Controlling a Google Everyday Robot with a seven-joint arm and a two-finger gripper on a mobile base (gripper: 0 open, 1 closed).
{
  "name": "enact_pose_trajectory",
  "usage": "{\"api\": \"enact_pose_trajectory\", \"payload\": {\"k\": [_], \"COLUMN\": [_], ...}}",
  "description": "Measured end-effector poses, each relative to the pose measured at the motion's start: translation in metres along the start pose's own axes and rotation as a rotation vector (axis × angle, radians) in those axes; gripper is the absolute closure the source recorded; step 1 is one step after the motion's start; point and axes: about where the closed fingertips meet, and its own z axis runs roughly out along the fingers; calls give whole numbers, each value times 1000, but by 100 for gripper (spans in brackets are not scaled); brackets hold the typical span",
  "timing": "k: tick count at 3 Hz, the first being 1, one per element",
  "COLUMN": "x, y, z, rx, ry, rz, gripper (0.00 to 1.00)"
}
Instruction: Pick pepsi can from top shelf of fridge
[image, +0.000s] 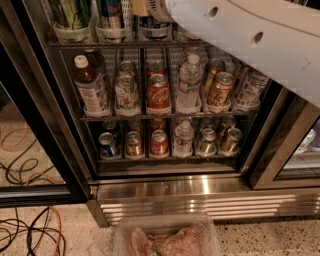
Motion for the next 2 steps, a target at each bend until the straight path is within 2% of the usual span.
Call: {"api": "enact_pose_trajectory", "payload": {"k": [2], "x": [0], "y": [0], "z": [0], "rx": [0], "ry": [0], "rz": [0], "gripper": [93]}}
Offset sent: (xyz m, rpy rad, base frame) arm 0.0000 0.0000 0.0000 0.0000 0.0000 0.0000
